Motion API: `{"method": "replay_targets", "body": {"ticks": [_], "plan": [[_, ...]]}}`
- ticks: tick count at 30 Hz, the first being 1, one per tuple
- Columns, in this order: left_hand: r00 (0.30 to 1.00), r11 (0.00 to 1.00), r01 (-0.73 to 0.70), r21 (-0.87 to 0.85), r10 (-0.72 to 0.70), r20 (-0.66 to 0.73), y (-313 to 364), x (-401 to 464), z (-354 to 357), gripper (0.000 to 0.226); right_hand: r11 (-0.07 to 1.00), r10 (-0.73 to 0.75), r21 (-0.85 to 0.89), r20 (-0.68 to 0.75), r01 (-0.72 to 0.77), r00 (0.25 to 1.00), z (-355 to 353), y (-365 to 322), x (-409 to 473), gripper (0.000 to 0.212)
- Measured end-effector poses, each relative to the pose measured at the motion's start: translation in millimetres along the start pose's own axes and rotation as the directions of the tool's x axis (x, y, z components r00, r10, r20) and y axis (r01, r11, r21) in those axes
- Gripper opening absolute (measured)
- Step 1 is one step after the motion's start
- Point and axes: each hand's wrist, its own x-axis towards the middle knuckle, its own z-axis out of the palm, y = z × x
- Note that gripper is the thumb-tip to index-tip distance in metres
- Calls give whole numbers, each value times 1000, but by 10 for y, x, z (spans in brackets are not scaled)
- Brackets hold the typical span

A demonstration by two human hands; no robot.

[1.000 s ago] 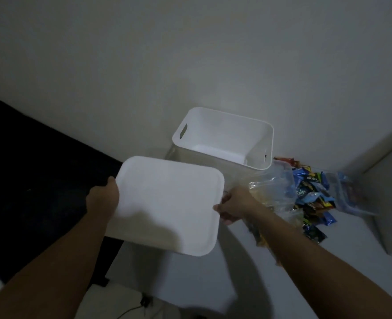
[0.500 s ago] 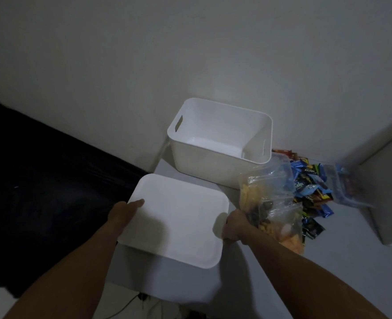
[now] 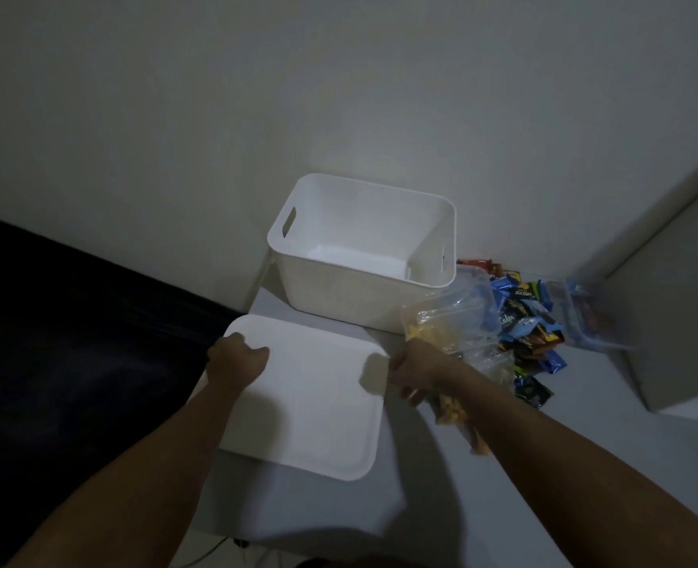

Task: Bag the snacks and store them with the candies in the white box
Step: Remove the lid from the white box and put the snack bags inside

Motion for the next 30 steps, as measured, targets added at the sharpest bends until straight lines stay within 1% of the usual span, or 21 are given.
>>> {"method": "replay_targets", "body": {"ticks": [1,4,6,8,9,11,13,14,15,16,20,22,25,27,30], "plan": [[999,999,-53,-14,53,3,129,-44,31,43,1000,-20,15,-14,20,1000,-96,5,-33,22],[983,982,-173,-76,177,57,537,-170,140,42,994,-97,-47,-68,94,993,-420,38,-137,20],[963,962,-240,-132,252,90,815,-264,213,36,991,-124,-64,-62,120,990,-638,111,-185,18],[943,936,-290,-201,316,109,1081,-363,297,33,991,-122,-76,-101,114,987,-819,210,-233,18],[930,920,-319,-229,350,111,1212,-424,337,33,990,-121,-94,-144,108,982,-892,275,-242,18],[905,889,-378,-260,413,97,1449,-547,405,39,977,-147,-190,-293,93,945,-1006,396,-222,21],[888,862,-409,-300,452,89,1643,-640,468,44,960,-195,-272,-457,72,868,-1097,505,-188,27],[880,851,-419,-315,467,90,1721,-681,494,45,960,-216,-268,-509,85,833,-1125,551,-175,31],[873,843,-429,-323,479,91,1787,-718,524,46,962,-232,-249,-532,112,814,-1144,587,-168,36],[869,839,-436,-325,486,91,1840,-753,551,46,960,-252,-241,-530,140,810,-1157,612,-157,39],[863,833,-461,-306,502,64,1959,-872,658,39,934,-308,-302,-408,192,859,-1163,696,-96,51],[856,828,-479,-290,514,55,1992,-926,704,34,928,-322,-305,-373,213,870,-1161,734,-75,52],[843,821,-504,-268,535,53,2020,-978,757,25,916,-351,-324,-362,237,864,-1144,777,-77,48],[837,816,-514,-263,544,51,2035,-992,788,19,896,-381,-371,-360,244,852,-1136,814,-81,40],[827,815,-533,-228,559,67,2074,-1034,815,12,875,-430,-385,-341,293,836,-1137,864,-103,27]]}}
